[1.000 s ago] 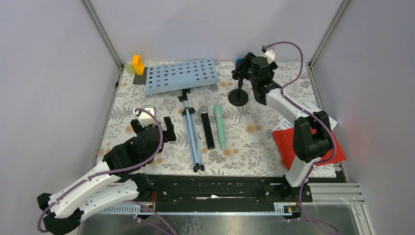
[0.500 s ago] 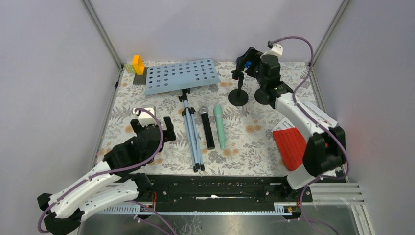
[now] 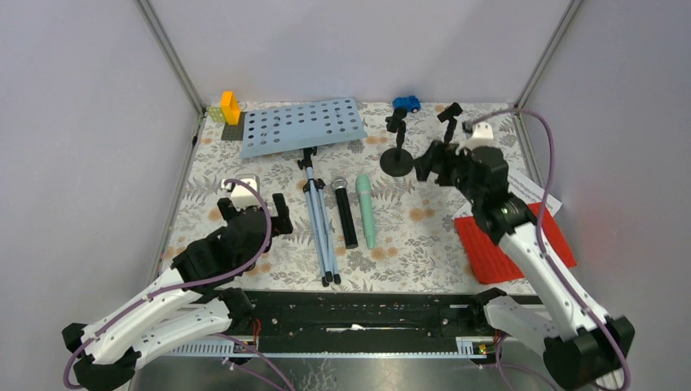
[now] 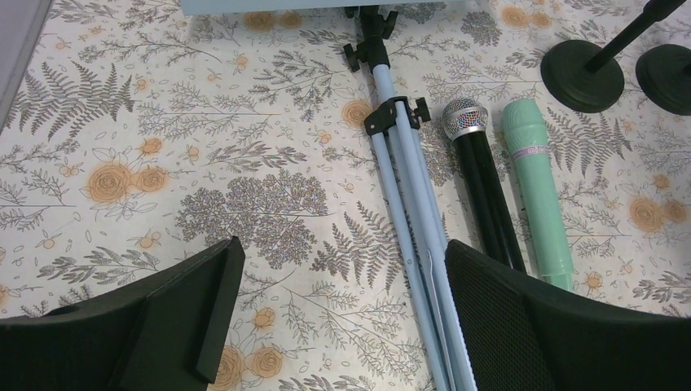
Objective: Pack up the instrument practice props
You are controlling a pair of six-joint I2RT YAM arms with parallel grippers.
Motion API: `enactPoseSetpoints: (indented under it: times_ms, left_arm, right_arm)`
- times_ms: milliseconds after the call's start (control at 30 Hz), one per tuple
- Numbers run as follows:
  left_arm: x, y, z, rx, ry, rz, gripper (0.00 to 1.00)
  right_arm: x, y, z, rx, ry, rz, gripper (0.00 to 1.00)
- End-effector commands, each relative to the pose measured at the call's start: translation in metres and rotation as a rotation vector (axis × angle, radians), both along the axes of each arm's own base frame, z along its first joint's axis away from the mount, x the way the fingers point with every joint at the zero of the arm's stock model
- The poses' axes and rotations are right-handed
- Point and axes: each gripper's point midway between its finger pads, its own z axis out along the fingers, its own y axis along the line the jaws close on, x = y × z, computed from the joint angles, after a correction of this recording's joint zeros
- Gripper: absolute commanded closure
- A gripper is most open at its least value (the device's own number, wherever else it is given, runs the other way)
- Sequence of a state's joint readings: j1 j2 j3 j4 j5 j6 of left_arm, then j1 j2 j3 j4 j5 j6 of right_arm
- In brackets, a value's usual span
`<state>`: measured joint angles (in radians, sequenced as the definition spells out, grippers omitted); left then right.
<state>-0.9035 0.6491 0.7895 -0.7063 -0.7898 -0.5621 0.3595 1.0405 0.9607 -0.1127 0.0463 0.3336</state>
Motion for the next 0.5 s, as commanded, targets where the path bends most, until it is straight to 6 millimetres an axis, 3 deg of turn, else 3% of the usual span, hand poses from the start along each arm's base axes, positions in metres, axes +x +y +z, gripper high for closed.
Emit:
enactPoseSetpoints:
  times_ms: [0, 100, 233, 300, 467]
  left_arm:
    - [0.002, -0.001, 0.013, -0.037, -0.042, -0.005, 0.01]
    - [0.0, 0.002, 0.017, -0.054, -0.057, -0.003, 0.01]
    - [-0.001, 0.008, 0.024, -0.077, -0.089, 0.007, 0.01]
    - [-0.002, 0.009, 0.025, -0.086, -0.099, 0.001, 0.01]
    - [-0.003, 0.01, 0.024, -0.091, -0.102, -0.007, 0.01]
  right_arm:
    - [-0.059, 0.003, -0.026, -0.047, 0.025, 0.177, 0.0]
    - [-0.087, -0.001, -0.033, -0.005, -0.005, 0.198, 0.0]
    - [-0.109, -0.013, -0.053, -0.009, -0.052, 0.186, 0.0]
    - [-0.115, -0.016, -0.059, -0.011, -0.098, 0.187, 0.0]
    - [-0.122, -0.016, -0.052, 0.032, -0.212, 0.192, 0.0]
